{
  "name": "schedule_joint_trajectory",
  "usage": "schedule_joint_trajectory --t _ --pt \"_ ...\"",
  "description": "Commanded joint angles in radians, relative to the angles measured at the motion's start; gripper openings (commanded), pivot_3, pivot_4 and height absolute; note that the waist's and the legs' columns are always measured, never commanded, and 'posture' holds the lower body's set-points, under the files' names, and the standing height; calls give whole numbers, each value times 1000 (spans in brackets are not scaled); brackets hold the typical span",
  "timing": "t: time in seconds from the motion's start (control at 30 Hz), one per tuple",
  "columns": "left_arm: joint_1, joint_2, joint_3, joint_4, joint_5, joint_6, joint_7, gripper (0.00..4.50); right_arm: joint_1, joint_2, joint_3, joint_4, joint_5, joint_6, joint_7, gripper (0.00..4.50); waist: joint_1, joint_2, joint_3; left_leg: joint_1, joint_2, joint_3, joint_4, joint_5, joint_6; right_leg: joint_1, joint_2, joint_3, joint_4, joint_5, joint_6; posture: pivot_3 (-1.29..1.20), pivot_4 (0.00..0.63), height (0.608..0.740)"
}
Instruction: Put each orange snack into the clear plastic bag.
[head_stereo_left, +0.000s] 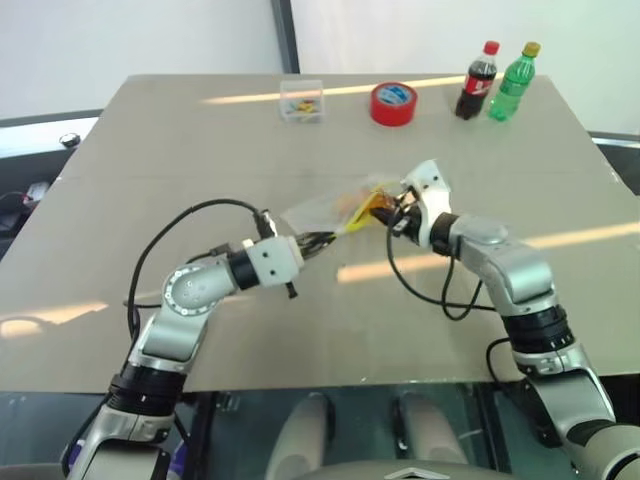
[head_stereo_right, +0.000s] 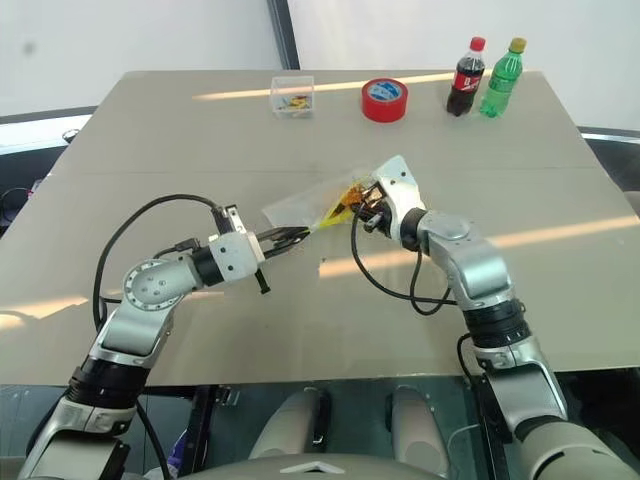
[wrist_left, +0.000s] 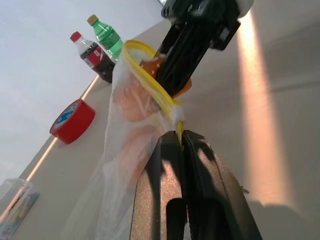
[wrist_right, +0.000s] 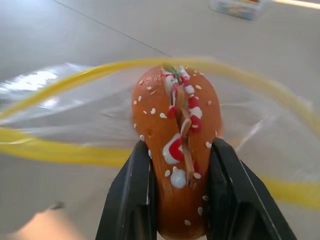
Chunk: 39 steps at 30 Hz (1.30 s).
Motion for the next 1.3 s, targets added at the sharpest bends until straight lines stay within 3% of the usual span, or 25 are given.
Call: schedule_joint_trajectory --t 0.03,0.23,0.5,0.6,0.7,1.07,1.3 --pt "11 6 7 -45 -17 -24 -5 0 -9 53 -27 -24 32 -13 -12 1059 0 0 0 0 0 0 0 0 0 0 0 0 0 0 0 0 150 740" --pt "15 -6 9 -49 -15 -17 11 0 34 -28 133 -60 -50 -153 151 1059 2 0 0 0 0 0 0 0 0 0 0 0 0 0 0 0 150 740" --pt "24 -14 18 -43 -17 -7 26 0 -8 -20 179 15 -124 -299 191 1059 -2 0 0 0 0 0 0 0 0 0 1 0 1 0 0 0 150 740" --pt "31 -22 27 -41 -31 11 35 0 -20 -6 172 40 -146 -324 176 1896 -1 0 0 0 0 0 0 0 0 0 1 0 0 0 0 0 150 740" --pt "32 -31 49 -31 -56 54 57 0 -1 -30 145 -16 -174 -333 152 3238 -1 0 0 0 0 0 0 2 -3 0 1 0 0 0 0 0 150 740" --pt "-27 -70 108 4 -134 192 99 0 171 -233 22 -326 -152 -270 197 3238 5 0 0 0 0 -1 1 0 0 0 0 -1 0 0 0 0 150 740" --pt "-69 -75 127 20 -179 240 86 0 174 -312 108 -142 -430 -463 52 3238 1 0 0 0 0 0 3 0 0 0 0 0 2 0 0 0 150 740"
